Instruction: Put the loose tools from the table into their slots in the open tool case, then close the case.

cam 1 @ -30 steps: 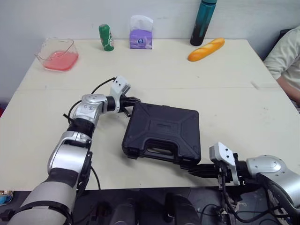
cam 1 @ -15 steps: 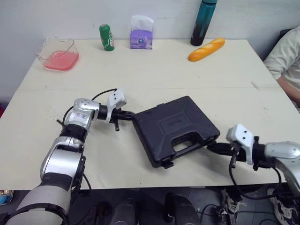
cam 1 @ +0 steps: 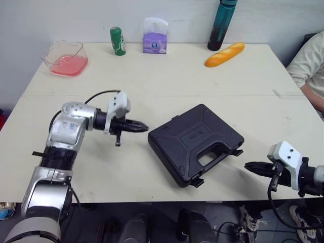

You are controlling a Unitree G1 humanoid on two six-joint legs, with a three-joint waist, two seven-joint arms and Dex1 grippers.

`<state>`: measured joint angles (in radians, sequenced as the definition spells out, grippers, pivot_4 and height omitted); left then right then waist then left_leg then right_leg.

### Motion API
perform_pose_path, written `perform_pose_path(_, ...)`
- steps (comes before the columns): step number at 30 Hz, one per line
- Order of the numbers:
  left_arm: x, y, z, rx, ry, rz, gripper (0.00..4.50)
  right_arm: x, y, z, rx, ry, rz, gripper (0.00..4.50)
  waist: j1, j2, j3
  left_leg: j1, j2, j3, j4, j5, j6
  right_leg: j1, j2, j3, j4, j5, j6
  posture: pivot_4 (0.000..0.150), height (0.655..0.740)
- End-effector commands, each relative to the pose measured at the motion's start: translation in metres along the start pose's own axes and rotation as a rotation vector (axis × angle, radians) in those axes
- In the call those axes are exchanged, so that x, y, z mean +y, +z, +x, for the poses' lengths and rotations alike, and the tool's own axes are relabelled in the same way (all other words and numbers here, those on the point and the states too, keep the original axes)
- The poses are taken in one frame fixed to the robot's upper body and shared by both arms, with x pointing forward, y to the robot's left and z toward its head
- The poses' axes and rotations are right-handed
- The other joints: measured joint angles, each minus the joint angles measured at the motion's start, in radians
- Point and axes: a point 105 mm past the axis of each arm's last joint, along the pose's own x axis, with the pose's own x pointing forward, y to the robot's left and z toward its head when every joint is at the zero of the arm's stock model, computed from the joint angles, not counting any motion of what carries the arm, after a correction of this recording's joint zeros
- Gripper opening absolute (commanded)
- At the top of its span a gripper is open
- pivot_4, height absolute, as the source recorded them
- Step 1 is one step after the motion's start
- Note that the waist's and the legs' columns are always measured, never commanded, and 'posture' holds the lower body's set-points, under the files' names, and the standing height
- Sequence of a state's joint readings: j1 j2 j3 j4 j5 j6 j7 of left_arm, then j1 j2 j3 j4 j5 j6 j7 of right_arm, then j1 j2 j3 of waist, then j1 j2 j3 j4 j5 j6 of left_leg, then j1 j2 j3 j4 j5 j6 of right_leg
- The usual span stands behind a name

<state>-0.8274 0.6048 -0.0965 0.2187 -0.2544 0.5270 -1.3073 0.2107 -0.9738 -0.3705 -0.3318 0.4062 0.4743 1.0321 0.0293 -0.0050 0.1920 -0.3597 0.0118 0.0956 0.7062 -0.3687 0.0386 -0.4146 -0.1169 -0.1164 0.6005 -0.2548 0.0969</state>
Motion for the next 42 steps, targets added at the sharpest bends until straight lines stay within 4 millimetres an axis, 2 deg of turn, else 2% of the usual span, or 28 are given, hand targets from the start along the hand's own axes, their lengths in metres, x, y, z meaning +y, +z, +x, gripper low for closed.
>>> perform_pose_path(1, -0.01, 0.044, 0.03, -0.105, -0.084, 0.071, 0.0, -0.002, 0.009, -0.005, -0.031, -0.07, 0.016, 0.05, 0.003, 0.0, 0.0, 0.0, 0.0, 0.0, 0.0, 0.0, 0.0, 0.0, 0.0, 0.0, 0.0, 0.0, 0.0, 0.15, 0.7314)
perform_pose_path(4, -0.015, 0.056, 0.064, -0.114, -0.143, 0.116, 0.0, -0.002, 0.009, -0.002, -0.034, -0.099, 0.046, 0.05, 0.0, 0.0, 0.0, 0.0, -0.001, 0.0, 0.001, 0.0, 0.0, 0.001, 0.0, 0.0, 0.0, 0.0, 0.0, 0.15, 0.7314)
perform_pose_path(6, -0.018, 0.063, 0.1, -0.123, -0.175, 0.128, 0.0, -0.001, 0.013, 0.002, -0.047, -0.108, 0.061, 0.05, 0.002, 0.0, 0.0, 0.0, -0.001, 0.0, 0.0, 0.0, 0.0, 0.0, 0.001, 0.0, 0.0, 0.0, 0.0, 0.15, 0.7314)
perform_pose_path(10, -0.02, 0.066, 0.148, -0.098, -0.198, 0.156, 0.0, -0.003, 0.02, 0.007, -0.058, -0.118, 0.071, 0.05, 0.004, 0.0, 0.0, 0.0, -0.001, 0.001, 0.001, 0.0, 0.001, 0.0, 0.001, -0.001, -0.001, 0.0, 0.001, 0.15, 0.7314)
perform_pose_path(13, -0.021, 0.066, 0.174, -0.076, -0.198, 0.175, 0.0, -0.004, 0.023, 0.011, -0.061, -0.121, 0.07, 0.05, -0.002, 0.0, 0.0, 0.0, -0.001, 0.001, 0.0, 0.0, 0.001, 0.0, 0.002, -0.001, -0.002, 0.0, 0.001, 0.15, 0.7314)
perform_pose_path(17, -0.029, 0.052, 0.201, -0.005, -0.227, 0.186, 0.0, -0.003, 0.028, 0.016, -0.068, -0.113, 0.068, 0.05, -0.003, 0.0, 0.0, 0.0, -0.001, 0.001, -0.002, 0.0, 0.001, -0.001, 0.001, -0.001, -0.003, 0.0, 0.001, 0.15, 0.7314)
perform_pose_path(18, -0.03, 0.05, 0.203, 0.005, -0.236, 0.191, 0.0, -0.003, 0.029, 0.017, -0.069, -0.111, 0.068, 0.05, -0.003, 0.0, 0.0, 0.0, -0.001, 0.001, -0.002, 0.0, 0.001, -0.001, 0.001, -0.001, -0.003, 0.0, 0.001, 0.15, 0.7314)
perform_pose_path(22, -0.03, 0.012, 0.213, 0.194, -0.212, 0.37, 0.0, 0.0, 0.032, 0.02, -0.077, -0.097, 0.066, 0.05, 0.001, 0.0, 0.0, 0.0, 0.0, 0.001, -0.002, 0.0, 0.001, -0.001, 0.0, -0.001, -0.004, 0.0, 0.0, 0.15, 0.7314)
perform_pose_path(25, -0.035, -0.003, 0.215, 0.246, -0.246, 0.468, 0.0, -0.001, 0.035, 0.022, -0.086, -0.1, 0.063, 0.05, 0.003, -0.001, -0.001, 0.002, -0.001, 0.0, -0.002, -0.001, 0.003, 0.002, -0.002, -0.001, -0.008, 0.0, 0.001, 0.15, 0.7314)
perform_pose_path(35, -0.042, -0.021, 0.217, 0.295, -0.285, 0.518, 0.0, -0.011, 0.048, 0.027, -0.116, -0.115, 0.051, 0.05, -0.003, -0.006, -0.006, 0.004, -0.001, 0.0, -0.002, -0.002, 0.004, 0.004, -0.01, -0.006, -0.008, 0.0, 0.0, 0.15, 0.7314)
perform_pose_path(42, -0.046, -0.025, 0.219, 0.303, -0.298, 0.541, 0.0, -0.012, 0.07, 0.025, -0.171, -0.09, 0.054, 0.05, -0.009, -0.008, -0.009, 0.005, -0.001, 0.0, -0.002, -0.002, 0.005, 0.004, -0.011, -0.006, -0.008, 0.0, 0.0, 0.15, 0.7314)
